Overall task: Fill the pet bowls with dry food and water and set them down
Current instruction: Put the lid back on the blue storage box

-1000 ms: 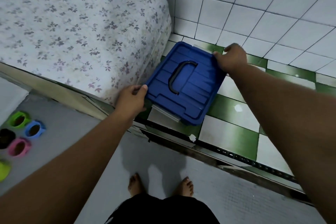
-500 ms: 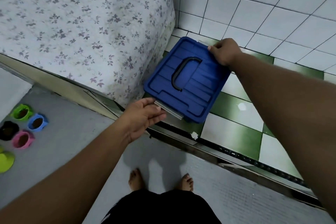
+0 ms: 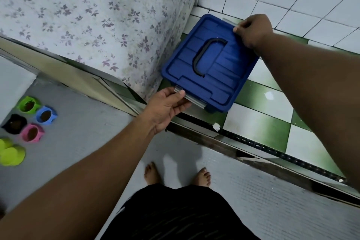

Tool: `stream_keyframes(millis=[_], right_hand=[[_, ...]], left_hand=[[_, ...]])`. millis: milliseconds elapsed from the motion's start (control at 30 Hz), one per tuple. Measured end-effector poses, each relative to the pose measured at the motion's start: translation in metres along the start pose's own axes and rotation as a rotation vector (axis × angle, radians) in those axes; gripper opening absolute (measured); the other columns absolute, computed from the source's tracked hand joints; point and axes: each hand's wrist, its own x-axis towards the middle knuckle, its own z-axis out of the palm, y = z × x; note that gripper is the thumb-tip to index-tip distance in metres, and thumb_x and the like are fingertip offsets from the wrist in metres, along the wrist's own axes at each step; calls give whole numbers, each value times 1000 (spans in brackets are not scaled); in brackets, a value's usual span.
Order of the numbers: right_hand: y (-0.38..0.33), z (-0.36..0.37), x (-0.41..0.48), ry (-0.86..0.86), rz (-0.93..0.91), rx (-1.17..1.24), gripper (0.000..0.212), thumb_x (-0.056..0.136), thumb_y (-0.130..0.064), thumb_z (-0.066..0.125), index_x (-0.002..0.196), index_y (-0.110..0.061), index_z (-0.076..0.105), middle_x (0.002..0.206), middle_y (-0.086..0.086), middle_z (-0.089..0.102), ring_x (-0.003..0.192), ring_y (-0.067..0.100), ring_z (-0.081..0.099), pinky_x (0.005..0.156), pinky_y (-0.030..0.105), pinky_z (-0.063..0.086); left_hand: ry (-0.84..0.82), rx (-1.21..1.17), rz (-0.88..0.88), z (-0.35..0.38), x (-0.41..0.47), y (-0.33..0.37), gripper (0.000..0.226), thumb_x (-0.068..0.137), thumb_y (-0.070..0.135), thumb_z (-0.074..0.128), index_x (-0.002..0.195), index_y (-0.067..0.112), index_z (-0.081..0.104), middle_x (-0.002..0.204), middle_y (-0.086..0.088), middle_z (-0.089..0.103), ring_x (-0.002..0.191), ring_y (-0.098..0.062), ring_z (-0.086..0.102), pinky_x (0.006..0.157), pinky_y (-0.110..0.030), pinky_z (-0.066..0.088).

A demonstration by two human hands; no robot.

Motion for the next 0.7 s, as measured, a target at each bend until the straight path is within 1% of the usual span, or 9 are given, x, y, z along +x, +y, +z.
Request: stream_keyframes(millis=[67, 100, 133, 200, 267, 367, 467, 567, 700], right_hand=[[0, 1, 0, 1, -4, -16, 26, 91, -30, 71, 107, -9, 73, 100, 4, 67, 94, 16, 60, 81, 25, 46], [0, 2, 0, 9, -10, -20, 27, 91, -31, 71, 106, -9, 73, 102, 5, 68, 96, 17, 61, 81, 26, 47], [1, 2, 0, 17, -16, -24, 27, 91, -31, 71, 106, -9, 73, 104, 6, 69, 97, 18, 62, 83, 26, 48], [2, 0, 0, 25, -30, -40, 27, 90, -30, 71, 105, -8, 73, 102, 5, 68, 96, 17, 61, 85, 27, 49], [2, -1, 0, 17, -34, -59, 26, 90, -31, 71, 104, -9, 73, 100, 4, 67, 94, 15, 60, 84, 27, 49], [1, 0, 1, 23, -57, -86, 24, 90, -32, 72, 102, -11, 73, 106, 6, 70, 95, 15, 60, 85, 25, 47], [2, 1, 1, 54, -53, -75, 22, 89, -31, 73, 101, -12, 73, 106, 5, 70, 95, 14, 61, 83, 22, 46], [2, 4, 0, 79, -56, -68, 21, 89, -28, 72, 102, -11, 73, 107, 3, 70, 95, 12, 60, 82, 20, 44], [5, 8, -3, 116, -77, -54, 19, 92, -25, 68, 105, -11, 70, 109, 3, 67, 93, 12, 58, 81, 18, 42]], left_hand=[[-21, -21, 22, -2, -3, 0, 32, 98, 1, 59, 130, -2, 55, 114, -18, 68, 99, -24, 71, 82, -32, 62], [-37, -35, 33, -4, -4, -1, 34, 98, -2, 58, 132, -3, 53, 113, -18, 69, 98, -25, 71, 82, -33, 62], [-53, -49, 42, -7, -6, -3, 33, 98, -5, 56, 131, -2, 52, 110, -16, 71, 97, -25, 72, 82, -33, 63], [-75, -65, 55, -10, -8, -6, 25, 99, -7, 52, 122, 3, 54, 102, -14, 75, 93, -25, 75, 81, -33, 63], [-82, -70, 59, -8, -4, -8, 21, 100, -7, 51, 117, 5, 54, 97, -13, 75, 88, -22, 76, 78, -32, 63], [-87, -114, 64, -2, 1, -11, 22, 97, -2, 56, 117, 6, 55, 98, -12, 73, 86, -20, 76, 77, -30, 63], [-76, -140, 77, 1, 1, -13, 23, 88, 6, 64, 110, 8, 59, 94, -9, 74, 82, -17, 75, 76, -27, 64], [-32, -130, 102, 4, 1, -13, 18, 91, 5, 64, 107, 7, 60, 92, -9, 74, 79, -17, 74, 72, -26, 63], [11, -127, 113, 6, -1, -14, 33, 84, 11, 70, 114, 4, 60, 100, -11, 74, 89, -21, 74, 75, -31, 63]])
